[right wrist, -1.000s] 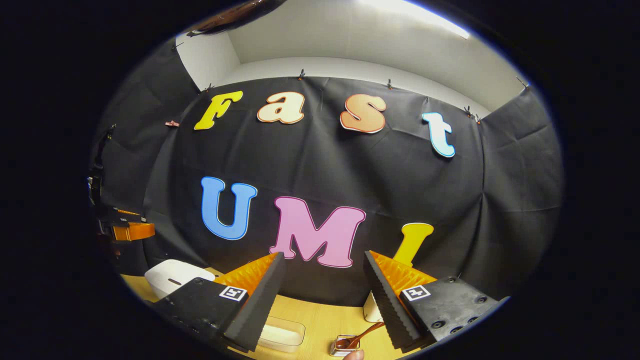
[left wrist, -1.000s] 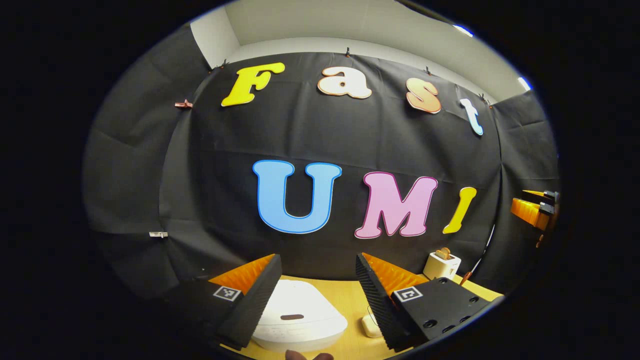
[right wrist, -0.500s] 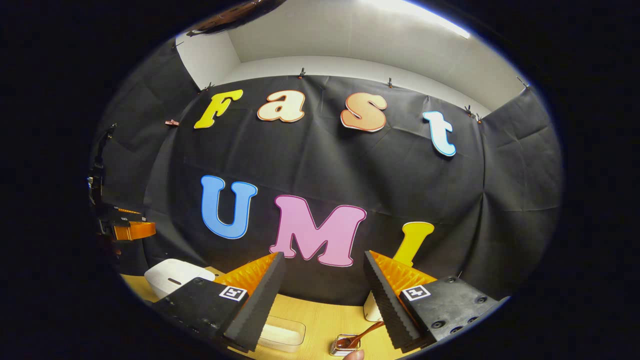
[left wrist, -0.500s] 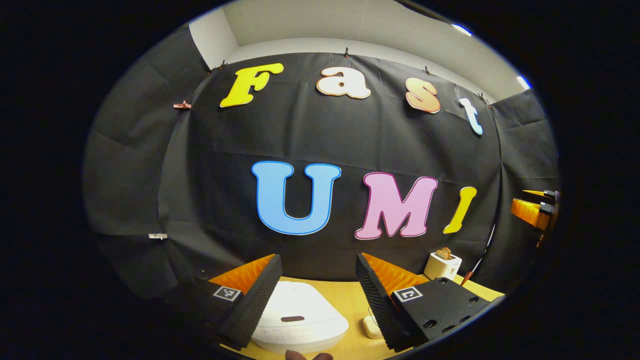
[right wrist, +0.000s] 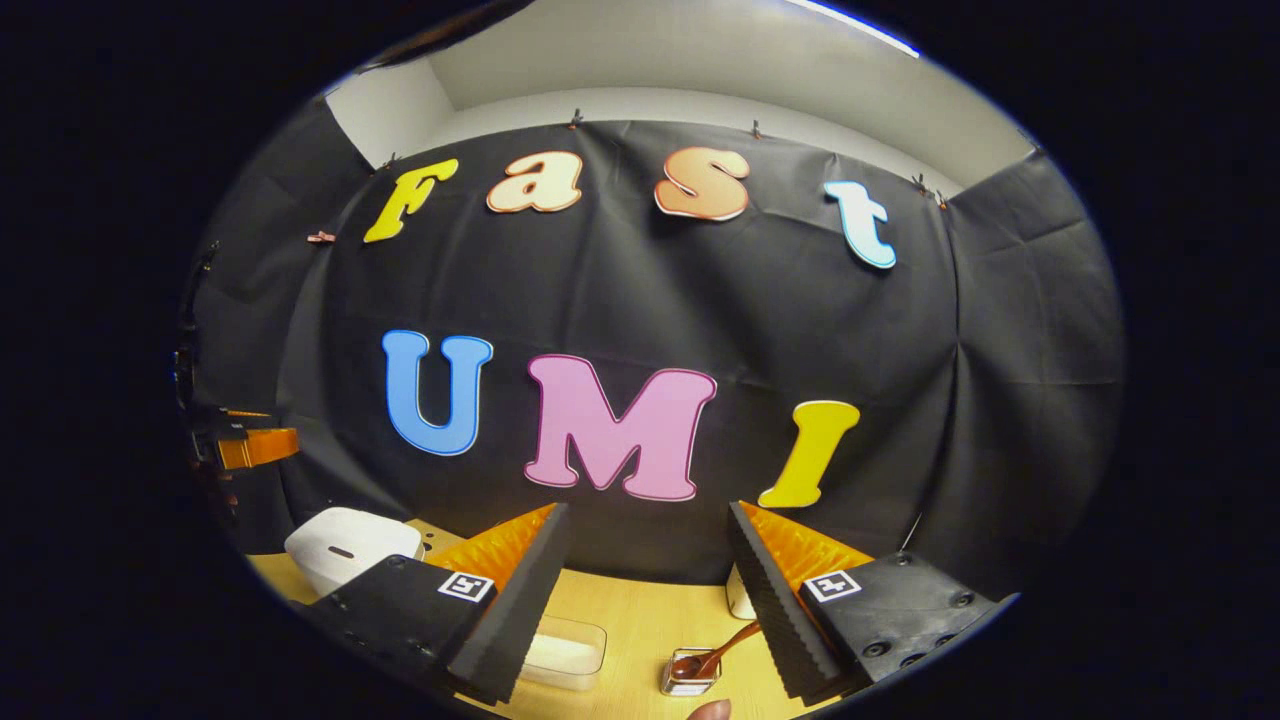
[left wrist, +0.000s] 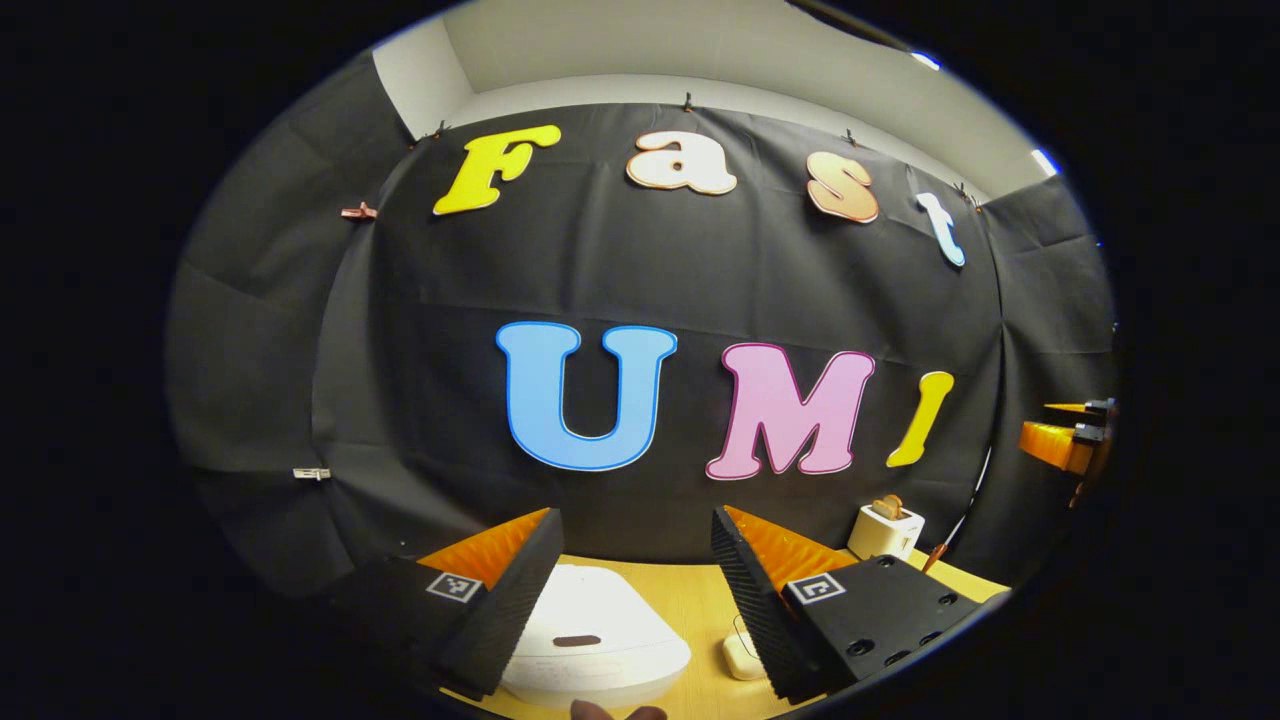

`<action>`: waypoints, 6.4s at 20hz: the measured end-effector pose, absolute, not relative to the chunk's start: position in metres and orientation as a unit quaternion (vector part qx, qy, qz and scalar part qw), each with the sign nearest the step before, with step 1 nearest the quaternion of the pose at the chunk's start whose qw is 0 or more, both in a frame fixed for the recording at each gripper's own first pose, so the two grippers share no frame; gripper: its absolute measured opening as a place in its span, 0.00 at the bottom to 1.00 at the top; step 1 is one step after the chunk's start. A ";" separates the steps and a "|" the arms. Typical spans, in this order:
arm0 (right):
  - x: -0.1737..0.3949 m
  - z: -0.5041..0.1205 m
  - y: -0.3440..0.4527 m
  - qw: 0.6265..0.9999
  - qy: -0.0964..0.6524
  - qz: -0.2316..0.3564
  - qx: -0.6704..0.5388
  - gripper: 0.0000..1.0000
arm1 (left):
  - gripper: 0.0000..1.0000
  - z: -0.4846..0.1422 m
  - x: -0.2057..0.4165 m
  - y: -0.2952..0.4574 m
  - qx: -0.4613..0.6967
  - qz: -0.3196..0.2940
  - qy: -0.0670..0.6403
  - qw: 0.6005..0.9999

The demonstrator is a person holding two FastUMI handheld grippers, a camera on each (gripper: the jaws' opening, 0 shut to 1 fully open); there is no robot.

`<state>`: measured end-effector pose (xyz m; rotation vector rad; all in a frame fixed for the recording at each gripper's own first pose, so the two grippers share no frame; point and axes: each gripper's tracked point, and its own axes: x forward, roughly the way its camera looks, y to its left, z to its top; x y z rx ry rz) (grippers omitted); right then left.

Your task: Close the left gripper, press the button to open the rice cooker; take a wooden spoon from the chopstick holder with the right hand, scoop a spoonful of rice and pour it into the rice cooker, then put the wooden spoon back into the chopstick holder.

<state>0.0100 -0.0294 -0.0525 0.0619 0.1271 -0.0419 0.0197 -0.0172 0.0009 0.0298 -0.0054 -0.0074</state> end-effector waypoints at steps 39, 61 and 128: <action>0.059 -0.207 -0.105 0.993 0.112 0.015 0.034 0.89 | 0.05 -0.214 0.083 0.044 -0.014 0.147 0.273 0.951; 0.060 -0.176 -0.113 0.996 0.086 -0.002 0.021 0.89 | 0.06 -0.180 0.117 0.051 0.016 0.135 0.299 0.945; 0.091 -0.484 -0.111 0.923 0.318 0.002 0.218 0.43 | 0.98 -0.118 0.094 -0.017 0.046 0.114 0.142 0.982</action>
